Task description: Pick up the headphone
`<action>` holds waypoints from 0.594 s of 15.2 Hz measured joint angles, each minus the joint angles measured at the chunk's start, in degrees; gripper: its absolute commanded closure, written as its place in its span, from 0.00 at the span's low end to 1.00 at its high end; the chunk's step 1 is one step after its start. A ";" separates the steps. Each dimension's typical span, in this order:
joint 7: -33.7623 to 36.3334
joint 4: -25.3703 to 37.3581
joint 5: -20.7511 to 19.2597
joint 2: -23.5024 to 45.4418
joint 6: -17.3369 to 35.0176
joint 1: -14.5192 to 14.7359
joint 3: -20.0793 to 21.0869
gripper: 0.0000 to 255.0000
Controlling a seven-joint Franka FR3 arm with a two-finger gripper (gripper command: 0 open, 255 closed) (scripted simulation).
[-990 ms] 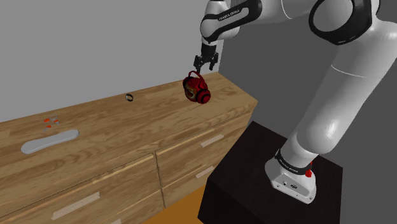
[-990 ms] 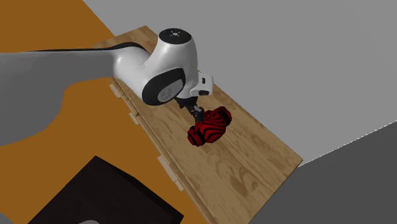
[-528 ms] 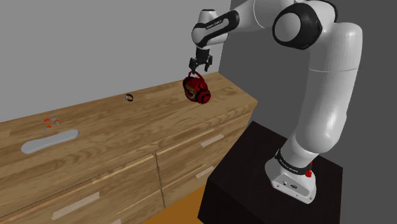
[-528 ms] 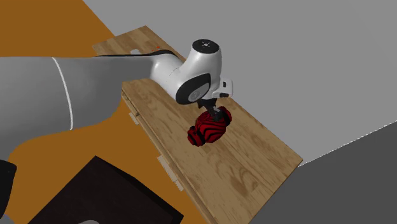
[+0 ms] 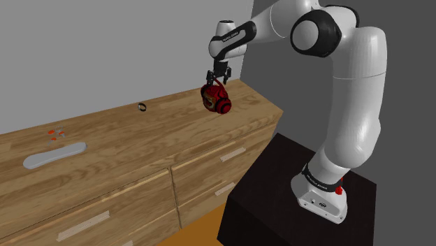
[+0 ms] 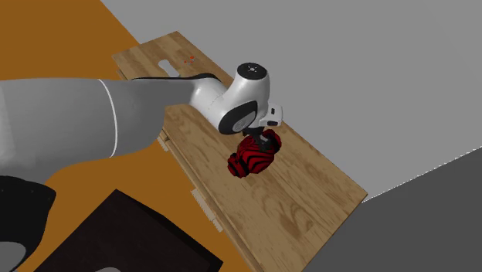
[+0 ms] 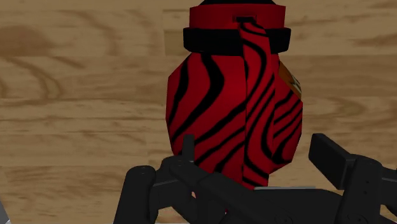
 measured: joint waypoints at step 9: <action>-0.01 -0.40 0.04 0.05 0.50 0.01 0.02 1.00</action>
